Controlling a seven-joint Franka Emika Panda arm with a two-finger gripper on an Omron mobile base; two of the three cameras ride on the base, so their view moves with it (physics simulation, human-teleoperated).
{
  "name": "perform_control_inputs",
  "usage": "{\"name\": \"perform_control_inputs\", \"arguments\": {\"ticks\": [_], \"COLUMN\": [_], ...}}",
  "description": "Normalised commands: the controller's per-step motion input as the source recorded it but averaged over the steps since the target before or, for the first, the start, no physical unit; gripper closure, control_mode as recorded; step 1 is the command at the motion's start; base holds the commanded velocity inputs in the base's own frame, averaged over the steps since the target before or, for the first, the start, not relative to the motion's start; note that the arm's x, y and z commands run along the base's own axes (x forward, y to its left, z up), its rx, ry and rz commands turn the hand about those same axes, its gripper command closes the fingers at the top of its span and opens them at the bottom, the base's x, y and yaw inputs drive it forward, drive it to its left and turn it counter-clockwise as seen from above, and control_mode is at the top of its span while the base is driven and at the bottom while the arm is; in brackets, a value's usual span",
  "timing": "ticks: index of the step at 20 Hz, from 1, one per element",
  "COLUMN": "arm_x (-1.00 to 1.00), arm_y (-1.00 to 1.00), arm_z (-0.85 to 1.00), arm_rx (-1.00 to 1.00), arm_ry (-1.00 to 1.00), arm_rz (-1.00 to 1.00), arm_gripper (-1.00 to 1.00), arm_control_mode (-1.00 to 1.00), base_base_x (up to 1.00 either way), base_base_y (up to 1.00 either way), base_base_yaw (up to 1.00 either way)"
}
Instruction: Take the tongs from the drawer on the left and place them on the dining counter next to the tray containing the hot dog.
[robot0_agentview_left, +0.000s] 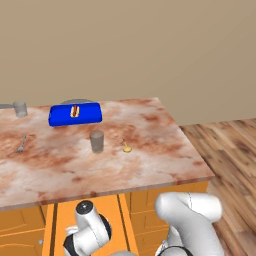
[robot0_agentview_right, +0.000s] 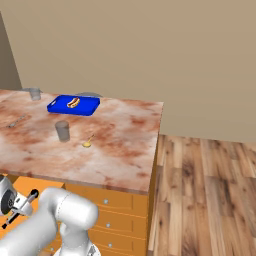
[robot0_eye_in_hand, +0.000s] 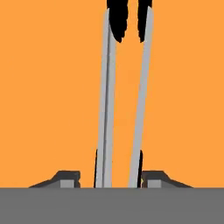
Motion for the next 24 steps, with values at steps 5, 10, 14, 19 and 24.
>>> {"name": "perform_control_inputs", "arguments": {"ticks": [5, 10, 14, 19, 24], "arm_x": [-0.50, -0.64, -0.69, -0.60, -0.11], "arm_y": [0.00, 0.00, -0.03, -0.20, -0.37], "arm_z": [0.54, 0.73, 0.82, 0.78, 0.77], "arm_rx": [0.01, 0.01, 0.00, 0.00, 0.00], "arm_ry": [-0.01, 0.00, 0.00, -0.01, -0.10], "arm_rz": [-0.04, -0.03, -0.02, -0.01, 0.00], "arm_gripper": [1.00, 1.00, 1.00, 1.00, 1.00], "arm_control_mode": [-1.00, -1.00, -1.00, -1.00, -1.00], "base_base_x": [0.00, 0.00, 0.00, 0.00, 0.00], "base_base_y": [0.00, 0.00, 0.00, 0.00, 0.00], "base_base_yaw": [0.00, 0.00, 0.00, 0.00, 0.00]}}
